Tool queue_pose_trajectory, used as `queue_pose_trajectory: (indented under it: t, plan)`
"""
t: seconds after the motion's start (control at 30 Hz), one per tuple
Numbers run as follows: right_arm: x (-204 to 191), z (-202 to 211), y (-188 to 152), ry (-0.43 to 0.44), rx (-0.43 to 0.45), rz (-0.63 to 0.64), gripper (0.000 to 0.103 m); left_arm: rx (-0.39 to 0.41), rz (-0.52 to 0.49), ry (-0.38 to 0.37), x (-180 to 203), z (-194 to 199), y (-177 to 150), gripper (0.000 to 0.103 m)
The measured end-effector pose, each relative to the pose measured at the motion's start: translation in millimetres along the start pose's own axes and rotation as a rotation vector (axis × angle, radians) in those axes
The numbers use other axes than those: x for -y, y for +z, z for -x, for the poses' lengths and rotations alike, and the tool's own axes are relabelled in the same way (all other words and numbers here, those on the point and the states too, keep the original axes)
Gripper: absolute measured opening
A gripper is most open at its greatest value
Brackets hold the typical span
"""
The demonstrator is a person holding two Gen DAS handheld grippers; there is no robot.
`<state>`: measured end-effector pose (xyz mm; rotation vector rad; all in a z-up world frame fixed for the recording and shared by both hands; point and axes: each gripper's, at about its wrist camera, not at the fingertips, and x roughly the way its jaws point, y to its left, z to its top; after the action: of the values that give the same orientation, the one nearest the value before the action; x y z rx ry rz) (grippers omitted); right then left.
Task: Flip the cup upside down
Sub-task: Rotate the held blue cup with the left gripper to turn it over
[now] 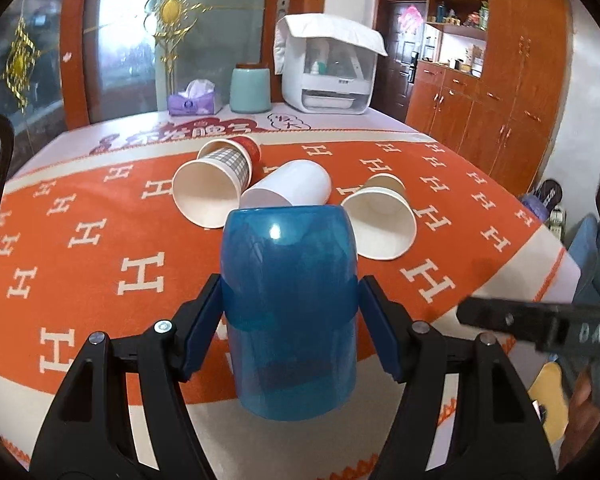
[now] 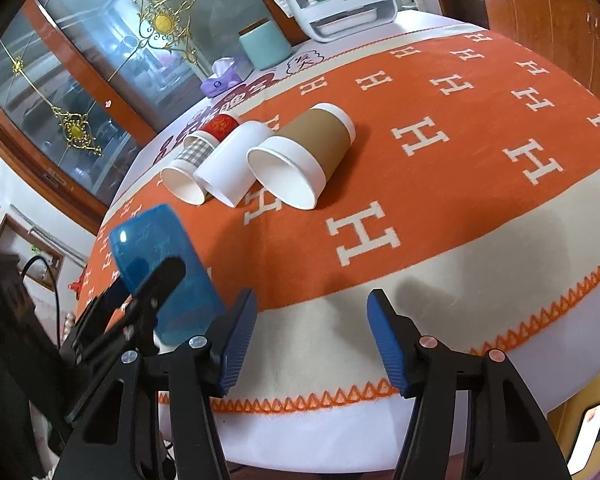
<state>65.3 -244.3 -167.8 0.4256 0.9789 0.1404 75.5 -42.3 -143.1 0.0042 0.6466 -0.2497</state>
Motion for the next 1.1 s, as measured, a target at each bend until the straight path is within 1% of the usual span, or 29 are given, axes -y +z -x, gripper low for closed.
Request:
queue_pose_trajectory:
  t: [0.2, 0.53, 0.77, 0.93, 1.0, 1.1]
  plan:
    - [-4.0, -4.8, -1.9, -0.006, -0.008, 0.001, 0.055, 0.015, -0.047, 0.01, 11.4, 12.5, -9.4, 0.065]
    - [-11.4, 0.0, -7.7, -0.006, -0.001, 0.024, 0.055, 0.039, -0.09, 0.022, 19.6, 21.8, -20.3, 0.065]
    - [-14.7, 3.3, -10.1, -0.006, 0.001, 0.036, 0.055, 0.016, -0.081, 0.021, 19.0, 24.8, -22.0, 0.065]
    - [-14.1, 5.6, -12.1, -0.002, 0.001, 0.035, 0.055, -0.017, -0.08, 0.021, 19.8, 25.8, -23.9, 0.066]
    - [-14.2, 6.3, -12.9, 0.0, 0.001, 0.036, 0.055, -0.031, -0.084, 0.019, 20.9, 24.7, -25.2, 0.07]
    - [-14.6, 8.6, -14.3, 0.001, 0.004, 0.039, 0.055, -0.042, -0.087, 0.021, 22.2, 24.0, -27.5, 0.072]
